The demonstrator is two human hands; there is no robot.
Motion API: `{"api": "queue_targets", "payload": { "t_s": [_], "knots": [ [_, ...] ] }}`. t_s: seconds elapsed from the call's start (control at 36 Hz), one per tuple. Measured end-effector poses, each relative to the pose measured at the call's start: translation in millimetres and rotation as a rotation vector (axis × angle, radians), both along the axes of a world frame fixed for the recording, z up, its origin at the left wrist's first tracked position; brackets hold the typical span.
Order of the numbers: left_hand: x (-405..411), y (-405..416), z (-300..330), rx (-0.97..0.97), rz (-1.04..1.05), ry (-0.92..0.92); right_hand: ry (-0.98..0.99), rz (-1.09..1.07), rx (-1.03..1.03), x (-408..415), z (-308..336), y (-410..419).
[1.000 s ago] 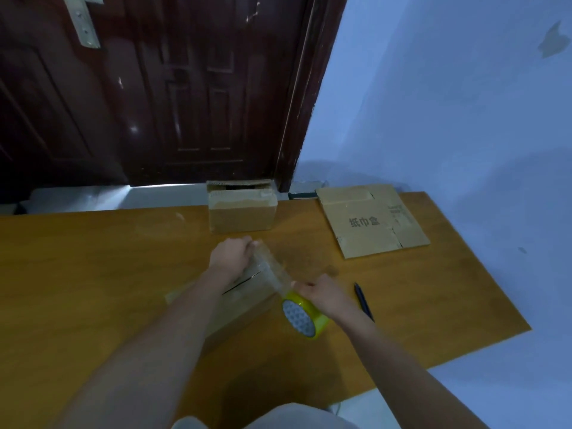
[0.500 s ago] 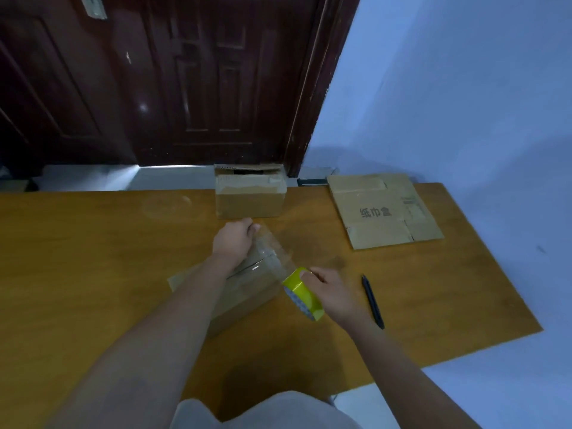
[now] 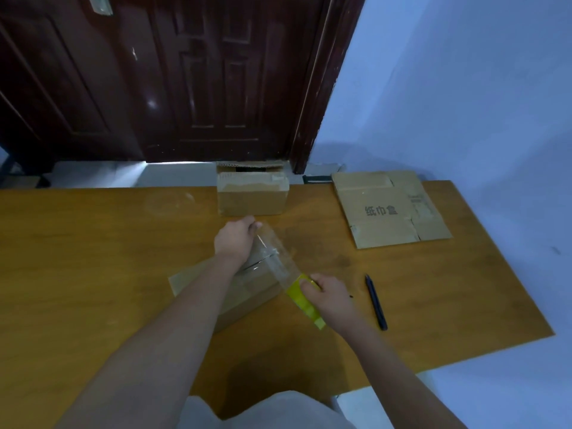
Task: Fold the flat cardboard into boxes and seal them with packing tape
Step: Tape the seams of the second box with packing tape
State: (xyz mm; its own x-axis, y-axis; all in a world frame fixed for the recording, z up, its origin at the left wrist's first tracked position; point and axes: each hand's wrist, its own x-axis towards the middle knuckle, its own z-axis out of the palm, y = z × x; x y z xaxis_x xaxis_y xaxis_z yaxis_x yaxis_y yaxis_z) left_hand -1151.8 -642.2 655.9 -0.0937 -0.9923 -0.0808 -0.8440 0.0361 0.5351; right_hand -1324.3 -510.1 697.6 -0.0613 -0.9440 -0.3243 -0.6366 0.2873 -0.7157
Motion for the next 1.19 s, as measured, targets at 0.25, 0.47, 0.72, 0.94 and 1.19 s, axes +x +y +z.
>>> {"api": "queue_targets", "payload": {
  "t_s": [0.25, 0.47, 0.72, 0.94, 1.19],
  "knots": [
    [4.2, -2.9, -0.3, -0.005, -0.076, -0.019, -0.037, -0.005, -0.001, -5.1, -4.5, 6.0],
    [3.1, 8.2, -0.2, -0.183, -0.124, -0.22, -0.031, -0.017, 0.03, -7.8, -4.4, 9.6],
    [7.9, 2.1, -12.9, -0.059, -0.092, 0.138, -0.093, -0.02, 0.026, -2.5, -7.0, 14.8],
    [6.4, 3.1, -11.6, -0.045, -0.06, 0.262, -0.129, -0.07, 0.023, 5.4, -15.2, 19.2],
    [7.3, 3.6, -12.7, -0.078, -0.07, 0.269, -0.095, -0.042, -0.058, 6.7, -19.4, 23.4]
  ]
}}
